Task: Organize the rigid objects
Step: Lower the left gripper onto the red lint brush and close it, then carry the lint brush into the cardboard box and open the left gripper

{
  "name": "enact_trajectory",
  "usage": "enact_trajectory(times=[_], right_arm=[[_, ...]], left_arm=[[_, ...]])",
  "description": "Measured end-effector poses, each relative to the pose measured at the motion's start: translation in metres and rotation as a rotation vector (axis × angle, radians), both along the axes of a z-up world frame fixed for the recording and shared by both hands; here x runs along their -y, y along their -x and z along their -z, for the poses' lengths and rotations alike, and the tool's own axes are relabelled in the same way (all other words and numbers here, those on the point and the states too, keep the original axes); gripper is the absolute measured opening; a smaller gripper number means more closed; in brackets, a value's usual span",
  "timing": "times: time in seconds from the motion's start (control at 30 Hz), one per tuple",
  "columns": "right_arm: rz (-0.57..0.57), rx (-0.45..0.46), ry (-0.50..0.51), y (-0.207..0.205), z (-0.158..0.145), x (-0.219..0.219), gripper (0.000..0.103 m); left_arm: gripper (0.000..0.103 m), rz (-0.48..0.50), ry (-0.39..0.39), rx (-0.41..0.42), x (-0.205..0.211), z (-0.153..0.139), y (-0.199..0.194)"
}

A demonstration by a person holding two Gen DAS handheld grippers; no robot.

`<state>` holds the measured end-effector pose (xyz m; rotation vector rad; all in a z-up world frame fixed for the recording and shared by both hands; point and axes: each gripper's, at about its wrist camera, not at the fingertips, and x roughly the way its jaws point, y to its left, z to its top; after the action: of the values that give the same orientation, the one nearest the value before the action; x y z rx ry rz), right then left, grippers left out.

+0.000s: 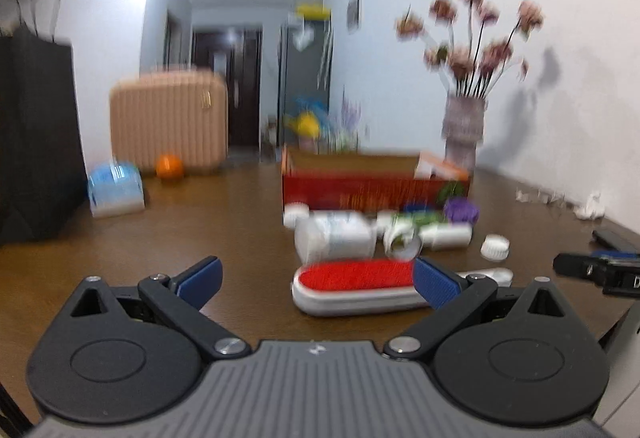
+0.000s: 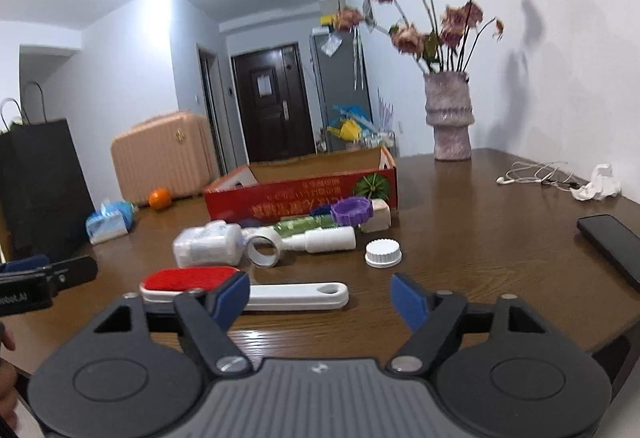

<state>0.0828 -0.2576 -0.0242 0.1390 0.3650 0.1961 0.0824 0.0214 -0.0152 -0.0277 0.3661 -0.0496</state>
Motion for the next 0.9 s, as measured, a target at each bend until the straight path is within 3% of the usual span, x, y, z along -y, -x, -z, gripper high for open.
enact_trajectory(times=[0.07, 0.13, 0.2, 0.4, 0.57, 0.73, 0.9], right_arm=[[-0.005, -0.025, 0.014, -0.017, 0.003, 0.002, 0.069], [-0.013, -0.065, 0.016, -0.037, 0.006, 0.005, 0.057], [-0.027, -0.124, 0.002, -0.057, 0.009, 0.01, 0.053], [-0.028, -0.228, -0.005, -0.103, 0.019, 0.015, 0.031], [-0.056, -0.307, -0.018, -0.125, 0.026, 0.015, 0.029], [-0.09, -0.336, -0.026, -0.133, 0.03, 0.013, 0.011], [-0.109, -0.336, -0.011, -0.134, 0.029, 0.009, 0.01]], left_arm=[[0.103, 0.02, 0.02, -0.081, -0.006, 0.003, -0.021], [0.103, 0.023, 0.045, -0.105, -0.011, 0.005, -0.036], [0.102, 0.018, 0.064, -0.126, -0.014, 0.007, -0.048], [0.078, 0.06, 0.191, -0.253, -0.025, 0.014, -0.091], [0.058, 0.067, 0.275, -0.355, -0.031, 0.026, -0.113], [0.053, 0.065, 0.307, -0.359, -0.035, 0.03, -0.114], [0.046, 0.049, 0.288, -0.339, -0.031, 0.026, -0.108]])
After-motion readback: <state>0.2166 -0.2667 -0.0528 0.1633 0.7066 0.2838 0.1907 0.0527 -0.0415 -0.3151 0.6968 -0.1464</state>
